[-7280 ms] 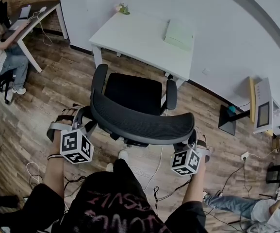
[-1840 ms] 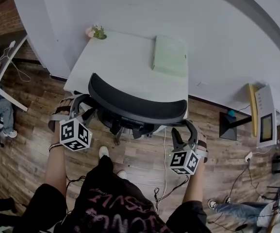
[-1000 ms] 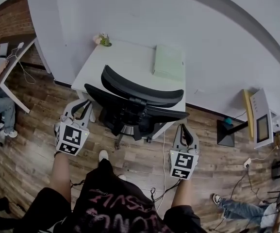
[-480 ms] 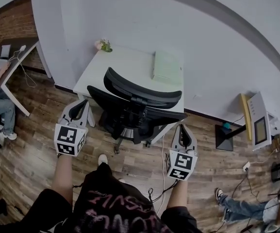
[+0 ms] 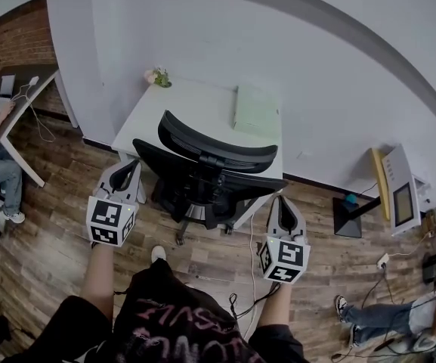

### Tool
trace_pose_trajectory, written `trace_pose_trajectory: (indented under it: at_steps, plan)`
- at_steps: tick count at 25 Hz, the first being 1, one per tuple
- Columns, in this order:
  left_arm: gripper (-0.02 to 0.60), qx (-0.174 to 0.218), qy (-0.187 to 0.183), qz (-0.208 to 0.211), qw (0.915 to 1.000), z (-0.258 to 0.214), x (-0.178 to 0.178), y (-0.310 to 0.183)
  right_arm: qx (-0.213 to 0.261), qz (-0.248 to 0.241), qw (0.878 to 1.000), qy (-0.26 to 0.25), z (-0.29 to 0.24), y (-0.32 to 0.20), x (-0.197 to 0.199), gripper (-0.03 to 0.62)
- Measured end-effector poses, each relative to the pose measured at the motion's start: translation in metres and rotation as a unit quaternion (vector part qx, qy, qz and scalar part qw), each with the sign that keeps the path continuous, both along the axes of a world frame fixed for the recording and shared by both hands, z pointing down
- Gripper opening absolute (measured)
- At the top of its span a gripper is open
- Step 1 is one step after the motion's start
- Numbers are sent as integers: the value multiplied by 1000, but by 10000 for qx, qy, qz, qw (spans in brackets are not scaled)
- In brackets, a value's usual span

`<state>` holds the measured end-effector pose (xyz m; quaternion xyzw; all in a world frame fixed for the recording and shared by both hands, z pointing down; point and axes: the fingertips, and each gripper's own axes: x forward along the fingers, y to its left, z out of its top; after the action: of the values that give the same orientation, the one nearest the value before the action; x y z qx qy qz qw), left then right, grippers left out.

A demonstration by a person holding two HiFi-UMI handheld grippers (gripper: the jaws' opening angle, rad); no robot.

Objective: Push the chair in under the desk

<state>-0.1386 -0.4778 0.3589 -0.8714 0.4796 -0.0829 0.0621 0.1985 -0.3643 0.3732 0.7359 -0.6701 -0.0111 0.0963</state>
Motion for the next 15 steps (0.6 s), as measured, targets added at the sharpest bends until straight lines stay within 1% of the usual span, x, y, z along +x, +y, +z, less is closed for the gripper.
trace_pose_trajectory:
  at_steps: [4, 8, 15]
  plan:
    - [15, 13, 11, -16, 10000, -2, 2, -1, -23, -24, 9999, 146, 1, -2, 2, 26]
    - [15, 85, -19, 34, 10000, -3, 7, -1, -80, -42, 10000, -1, 10, -5, 4, 26]
    - [15, 86, 9, 36, 10000, -4, 9, -1, -27, -69, 9999, 87, 7, -7, 2, 26]
